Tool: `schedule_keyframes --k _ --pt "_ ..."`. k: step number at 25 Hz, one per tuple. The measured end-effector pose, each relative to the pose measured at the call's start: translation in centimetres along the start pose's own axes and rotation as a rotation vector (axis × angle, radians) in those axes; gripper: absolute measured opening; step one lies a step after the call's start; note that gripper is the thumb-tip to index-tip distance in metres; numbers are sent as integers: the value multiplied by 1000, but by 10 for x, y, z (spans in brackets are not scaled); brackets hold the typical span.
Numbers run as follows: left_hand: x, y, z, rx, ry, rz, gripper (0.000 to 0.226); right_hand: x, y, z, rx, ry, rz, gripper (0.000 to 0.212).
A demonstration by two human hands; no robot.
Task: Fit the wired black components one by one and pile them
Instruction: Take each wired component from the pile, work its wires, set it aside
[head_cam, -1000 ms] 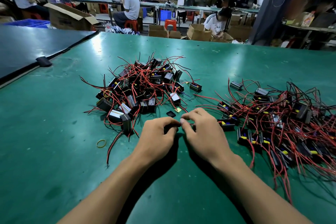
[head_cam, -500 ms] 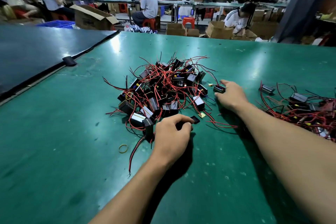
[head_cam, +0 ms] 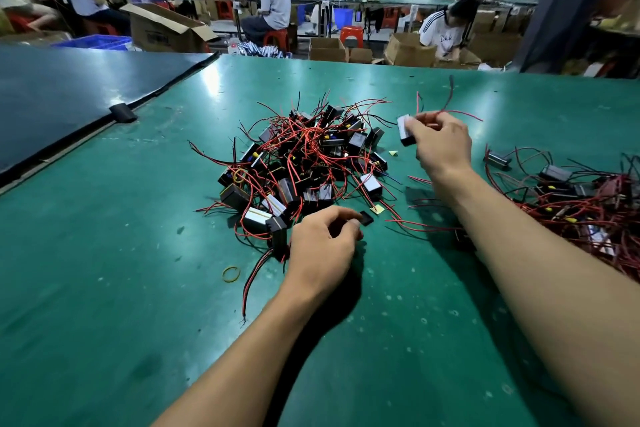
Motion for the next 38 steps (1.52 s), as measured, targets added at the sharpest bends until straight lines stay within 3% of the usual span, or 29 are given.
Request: schedule_keyframes --k 2,4,6,8,11,14,17,18,22,25,28,33,38 --pt "2 -3 4 -66 -195 -32 16 -10 -35 -16 -106 93 -97 16" --pt "2 -2 5 -131 -360 -63 27 -5 -82 -14 -226 6 -308 15" --pt "0 2 2 -127 -305 -52 38 2 -123 -7 -343 -160 -459 10" --pt "-4 5 -2 -135 -258 -30 38 2 -134 -6 -287 -150 -577 21" --pt "-5 4 -3 -210 -447 -51 24 -11 -113 -8 -134 -15 -790 28" --pt "-1 4 1 -248 -532 -66 18 -19 -74 0 -79 -32 -610 20" --pt "0 4 2 -258 -544 -50 14 -8 -45 20 -34 -296 -432 11" --pt "0 4 3 -260 -546 -48 13 -2 -40 26 -47 -398 -424 9" --pt "0 4 3 -273 -574 -77 12 21 -40 37 -101 -584 -425 36" --pt "1 3 0 -261 -552 -86 13 33 -45 37 -155 -675 -380 32" --pt "1 3 -2 -231 -466 -89 14 35 -46 34 -158 -689 -355 23" --pt "3 5 -5 -196 -395 -114 20 25 -37 27 41 -420 -352 15" --pt "3 4 -3 -169 -396 -97 14 11 -32 18 -20 -510 -380 30"
Point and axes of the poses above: each hand's wrist, its own y-axis towards the middle knuckle, its own x-axis out of the palm, z = x × y, the point moved 3 cm from there along y, towards the middle knuckle, and after that the axes turned 3 degrees about z, right-handed, at the moved point
